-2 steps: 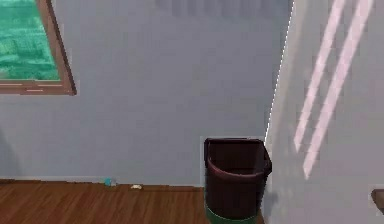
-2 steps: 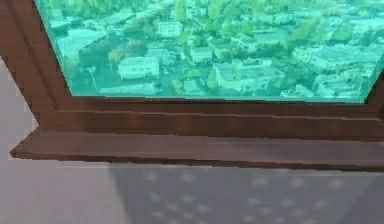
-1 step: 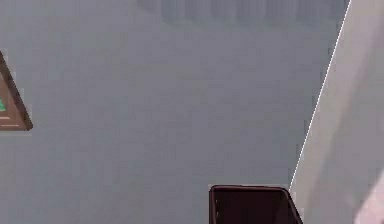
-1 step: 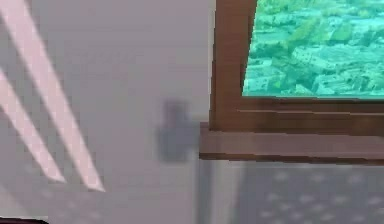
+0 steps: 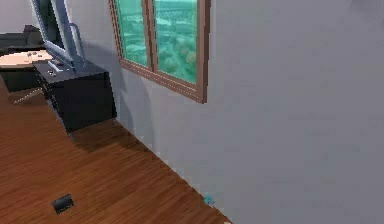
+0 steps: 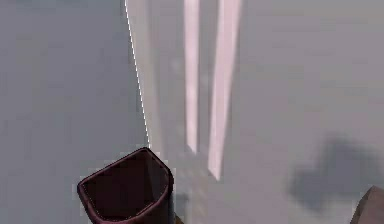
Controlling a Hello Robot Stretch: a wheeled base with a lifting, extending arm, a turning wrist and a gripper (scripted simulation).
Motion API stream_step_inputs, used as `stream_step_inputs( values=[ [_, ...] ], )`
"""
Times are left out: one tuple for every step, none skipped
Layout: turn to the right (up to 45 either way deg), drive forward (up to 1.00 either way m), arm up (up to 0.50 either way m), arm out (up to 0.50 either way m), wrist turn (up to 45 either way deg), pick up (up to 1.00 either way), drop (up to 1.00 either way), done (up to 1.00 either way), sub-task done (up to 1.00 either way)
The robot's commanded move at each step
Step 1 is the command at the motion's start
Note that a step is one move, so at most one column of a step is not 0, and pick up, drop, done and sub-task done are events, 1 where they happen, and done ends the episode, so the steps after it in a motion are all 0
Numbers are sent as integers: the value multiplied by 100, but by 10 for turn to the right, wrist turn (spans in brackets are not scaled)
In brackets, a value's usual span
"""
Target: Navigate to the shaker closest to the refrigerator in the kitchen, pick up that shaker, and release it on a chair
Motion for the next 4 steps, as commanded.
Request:
stream_step_inputs(
  values=[
    [-120,0,0,0,0,0,0,0,0],
    [0,40,0,0,0,0,0,0,0],
    [-210,0,0,0,0,0,0,0,0],
    [0,65,0,0,0,0,0,0,0]
  ],
)
